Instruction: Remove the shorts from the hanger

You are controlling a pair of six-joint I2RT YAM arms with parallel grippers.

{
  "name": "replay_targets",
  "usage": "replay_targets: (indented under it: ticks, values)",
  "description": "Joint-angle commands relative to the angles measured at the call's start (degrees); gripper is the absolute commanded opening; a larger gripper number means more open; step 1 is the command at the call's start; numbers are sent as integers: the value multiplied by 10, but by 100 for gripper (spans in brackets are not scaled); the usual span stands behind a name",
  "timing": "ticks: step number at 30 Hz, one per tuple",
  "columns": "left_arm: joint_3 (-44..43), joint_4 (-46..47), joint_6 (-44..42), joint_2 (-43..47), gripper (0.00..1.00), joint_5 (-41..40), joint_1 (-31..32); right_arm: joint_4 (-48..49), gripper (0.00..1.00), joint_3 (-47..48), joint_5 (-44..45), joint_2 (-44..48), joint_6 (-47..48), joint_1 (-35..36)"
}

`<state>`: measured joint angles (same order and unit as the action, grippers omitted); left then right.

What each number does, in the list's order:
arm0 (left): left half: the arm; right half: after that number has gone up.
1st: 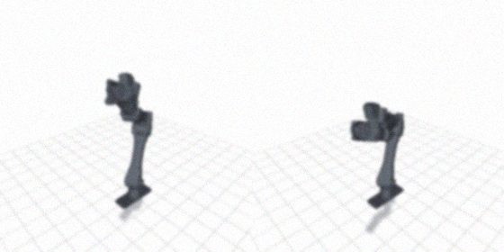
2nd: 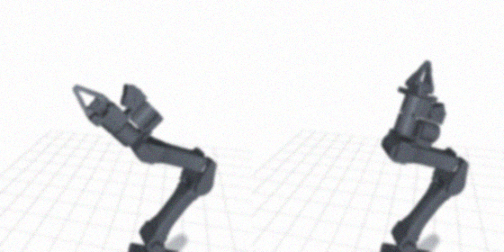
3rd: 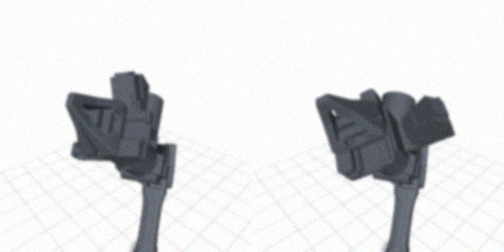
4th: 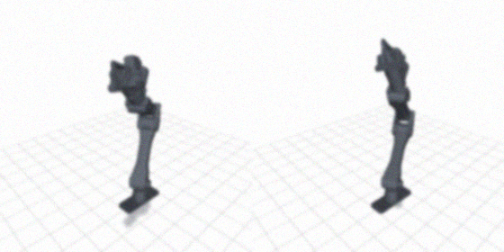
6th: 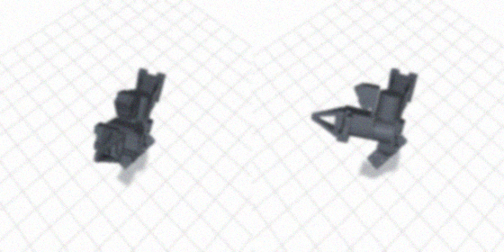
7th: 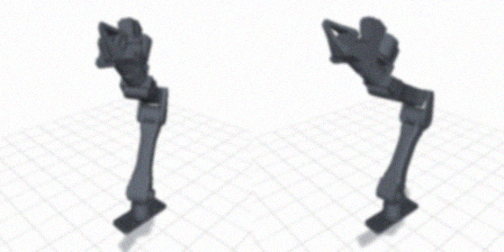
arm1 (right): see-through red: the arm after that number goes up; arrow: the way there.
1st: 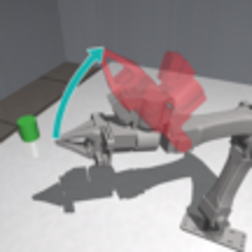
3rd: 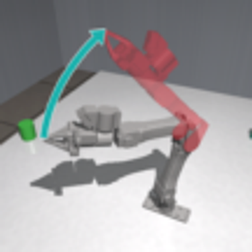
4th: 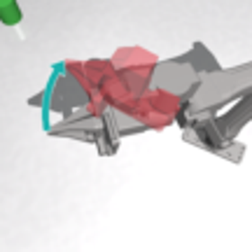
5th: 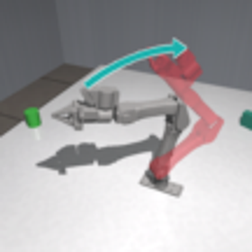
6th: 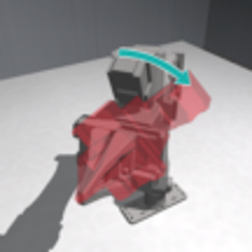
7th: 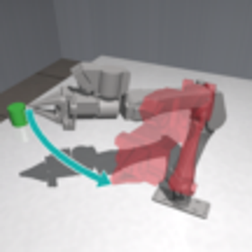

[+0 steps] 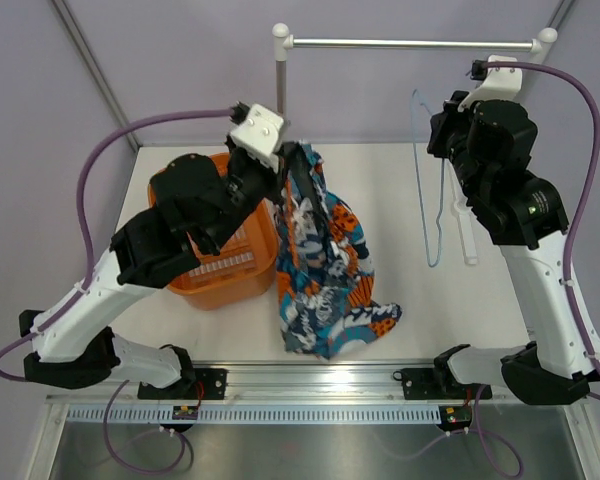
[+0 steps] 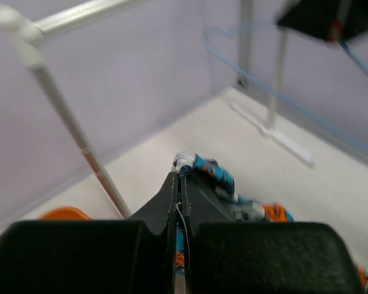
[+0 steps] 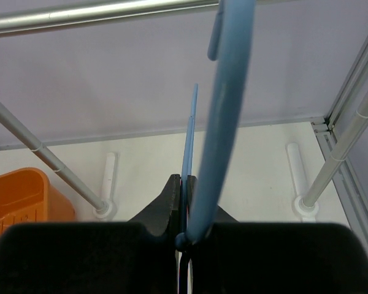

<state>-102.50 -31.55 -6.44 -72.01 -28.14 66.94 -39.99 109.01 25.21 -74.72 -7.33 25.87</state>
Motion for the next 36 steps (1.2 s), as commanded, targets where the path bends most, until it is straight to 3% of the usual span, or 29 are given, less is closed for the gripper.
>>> replay_targets:
  ticks: [1, 6, 11, 14, 16, 20, 24, 27, 36]
  values:
    - [-113, 168, -96, -35, 0, -52, -29, -3, 0, -19, -16, 19, -13, -2]
    - [-261, 270, -231, -92, 0, -55, -48, -4, 0, -41, -29, 35, -20, -3]
    - [-286, 413, -371, -96, 0, -70, -60, -7, 0, -50, -40, 41, -25, -3]
    - [-258, 439, -397, -91, 0, -91, -92, -4, 0, -63, -46, 46, -24, -2]
    - [-208, 467, -393, -64, 0, -97, -123, -1, 0, -70, -46, 47, -23, -3]
    - [-105, 440, -290, -27, 0, -90, -203, -6, 0, -68, -52, 42, -22, -2]
    - [-91, 364, -194, -18, 0, -70, -318, -8, 0, -71, -54, 43, -22, -3]
    - [-89, 331, -148, -17, 0, -52, -362, -10, 0, -70, -57, 41, -22, -3]
    - [-98, 323, -150, -7, 0, -64, -389, -15, 0, -69, -61, 35, -22, -3]
